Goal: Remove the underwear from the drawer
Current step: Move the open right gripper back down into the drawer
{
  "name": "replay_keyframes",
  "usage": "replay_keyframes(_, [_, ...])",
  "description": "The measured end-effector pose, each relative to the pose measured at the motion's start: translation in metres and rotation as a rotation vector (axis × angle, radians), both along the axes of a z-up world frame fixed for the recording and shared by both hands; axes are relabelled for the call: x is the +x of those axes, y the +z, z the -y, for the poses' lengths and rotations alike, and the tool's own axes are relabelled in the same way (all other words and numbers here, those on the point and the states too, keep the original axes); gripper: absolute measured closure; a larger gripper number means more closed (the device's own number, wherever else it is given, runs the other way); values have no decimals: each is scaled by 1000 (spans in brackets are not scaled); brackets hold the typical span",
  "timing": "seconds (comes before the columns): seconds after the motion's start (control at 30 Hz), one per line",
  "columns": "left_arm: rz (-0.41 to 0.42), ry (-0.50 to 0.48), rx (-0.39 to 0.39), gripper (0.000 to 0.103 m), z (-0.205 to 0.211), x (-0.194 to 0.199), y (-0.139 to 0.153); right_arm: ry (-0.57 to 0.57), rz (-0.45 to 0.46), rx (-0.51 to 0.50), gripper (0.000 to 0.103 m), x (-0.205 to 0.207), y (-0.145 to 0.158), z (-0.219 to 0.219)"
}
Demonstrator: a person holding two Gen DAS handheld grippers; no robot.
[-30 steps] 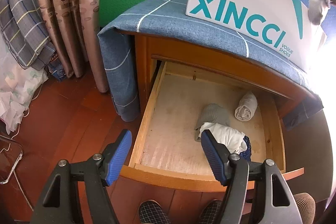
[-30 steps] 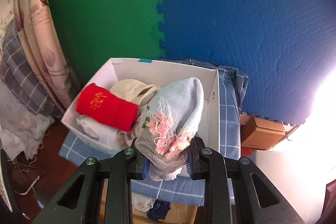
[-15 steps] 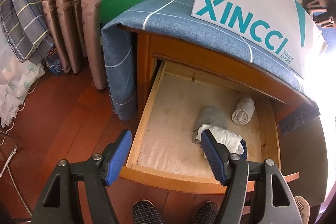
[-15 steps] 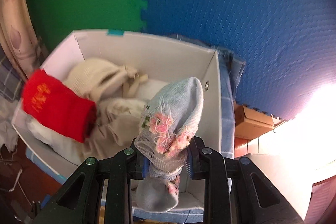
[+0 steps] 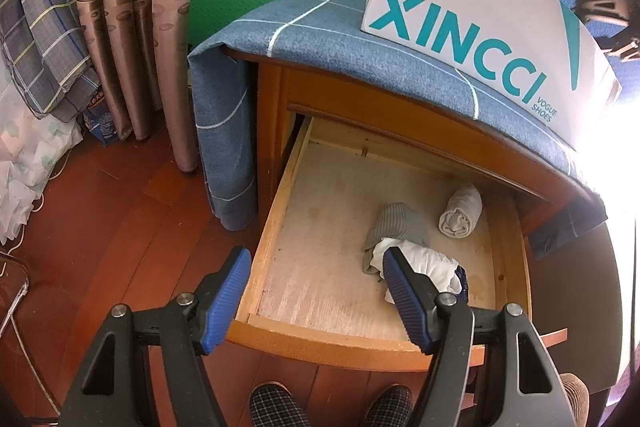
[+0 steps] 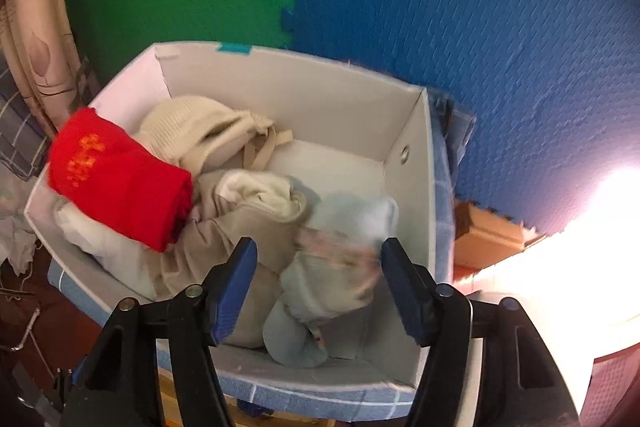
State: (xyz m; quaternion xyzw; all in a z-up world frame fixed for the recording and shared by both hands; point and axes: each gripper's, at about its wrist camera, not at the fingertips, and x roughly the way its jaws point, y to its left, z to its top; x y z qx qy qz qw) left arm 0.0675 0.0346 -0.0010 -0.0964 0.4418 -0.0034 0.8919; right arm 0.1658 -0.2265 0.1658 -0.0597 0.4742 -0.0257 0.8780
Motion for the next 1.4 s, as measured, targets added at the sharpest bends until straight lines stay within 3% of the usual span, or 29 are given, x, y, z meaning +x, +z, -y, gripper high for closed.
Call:
replay_keyframes(0.2, [-2, 4, 1, 33, 0, -1, 0, 98, 37, 96, 41, -50, 30, -4])
replay_keyframes(0.37, [-4, 9, -1, 33, -1, -2, 0, 206, -12, 118, 41, -106, 18, -15])
replay_keyframes(0.67, [-10, 13, -3, 33, -1, -1, 0, 307, -203, 81, 41, -158, -77, -31])
replay_keyframes(1.13, [-19, 20, -18, 33, -5, 1, -2, 349, -470, 31, 44, -135, -223, -41])
replay_keyframes(1.4, [-25, 28, -30, 33, -7, 3, -4, 383, -526, 4, 45, -112, -262, -49])
